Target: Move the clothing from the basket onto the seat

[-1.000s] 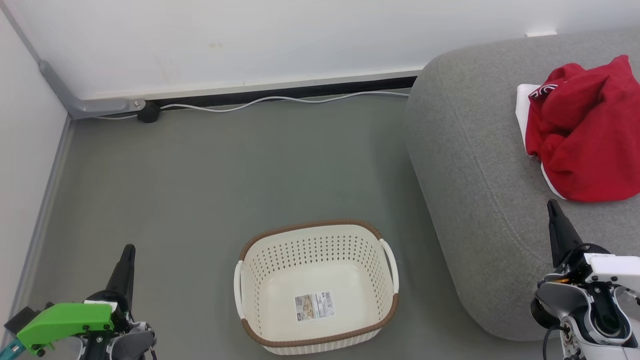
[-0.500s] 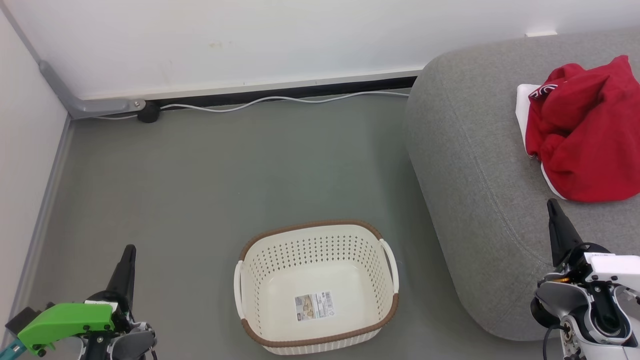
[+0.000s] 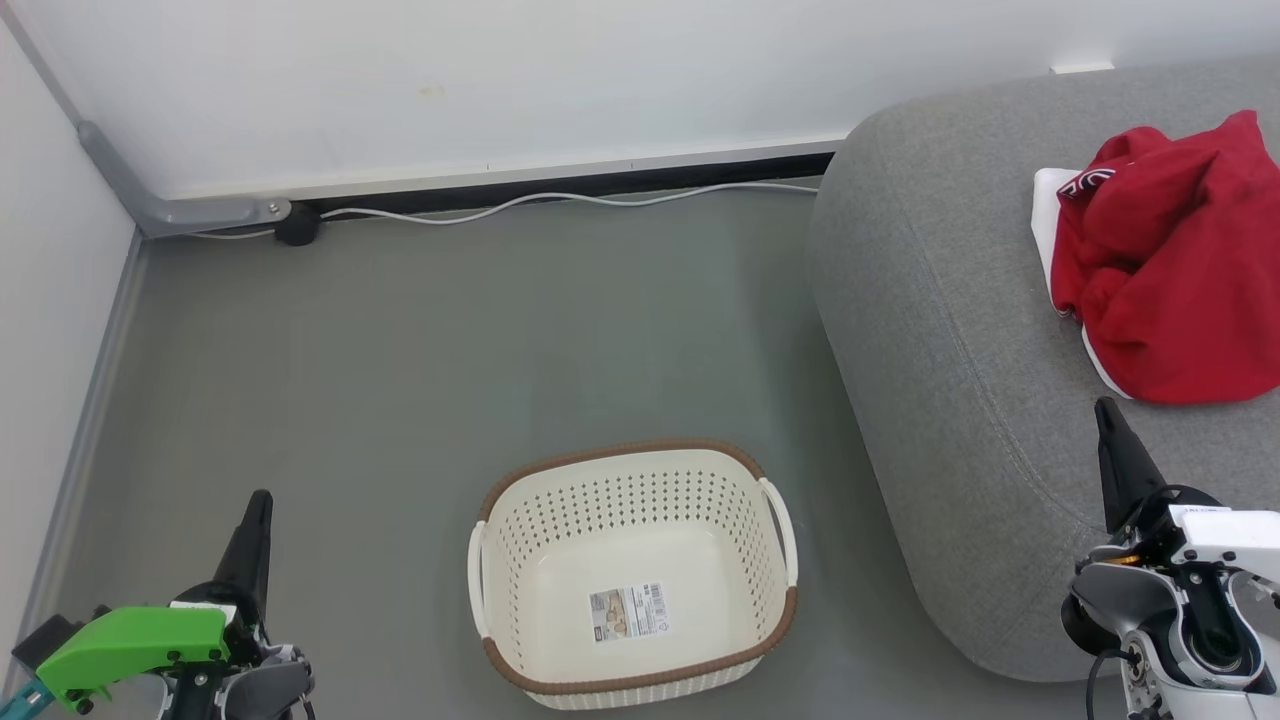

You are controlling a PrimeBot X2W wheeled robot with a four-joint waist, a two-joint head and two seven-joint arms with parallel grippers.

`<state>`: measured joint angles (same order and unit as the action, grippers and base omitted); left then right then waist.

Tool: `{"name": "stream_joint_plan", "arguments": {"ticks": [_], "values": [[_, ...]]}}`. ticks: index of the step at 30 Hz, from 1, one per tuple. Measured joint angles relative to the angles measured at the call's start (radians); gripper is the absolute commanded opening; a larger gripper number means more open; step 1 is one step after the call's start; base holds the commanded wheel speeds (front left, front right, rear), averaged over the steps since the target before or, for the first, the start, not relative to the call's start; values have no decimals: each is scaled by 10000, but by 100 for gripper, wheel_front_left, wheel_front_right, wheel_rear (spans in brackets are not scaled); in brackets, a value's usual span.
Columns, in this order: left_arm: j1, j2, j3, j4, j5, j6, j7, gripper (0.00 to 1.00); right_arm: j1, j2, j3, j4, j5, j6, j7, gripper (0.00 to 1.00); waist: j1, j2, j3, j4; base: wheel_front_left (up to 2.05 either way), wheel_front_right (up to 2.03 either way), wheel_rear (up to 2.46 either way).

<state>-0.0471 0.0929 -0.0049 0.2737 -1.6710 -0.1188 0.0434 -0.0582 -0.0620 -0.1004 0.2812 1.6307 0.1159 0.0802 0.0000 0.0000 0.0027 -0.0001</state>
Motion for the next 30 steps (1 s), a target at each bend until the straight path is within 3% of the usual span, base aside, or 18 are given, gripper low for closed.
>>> {"name": "stream_joint_plan", "arguments": {"ticks": [30], "values": [[-36,-33,25,36,2,-12,23,0,0,4,-21,-6,0,0,12,0,0,0,0,1,0,0,0]]}}
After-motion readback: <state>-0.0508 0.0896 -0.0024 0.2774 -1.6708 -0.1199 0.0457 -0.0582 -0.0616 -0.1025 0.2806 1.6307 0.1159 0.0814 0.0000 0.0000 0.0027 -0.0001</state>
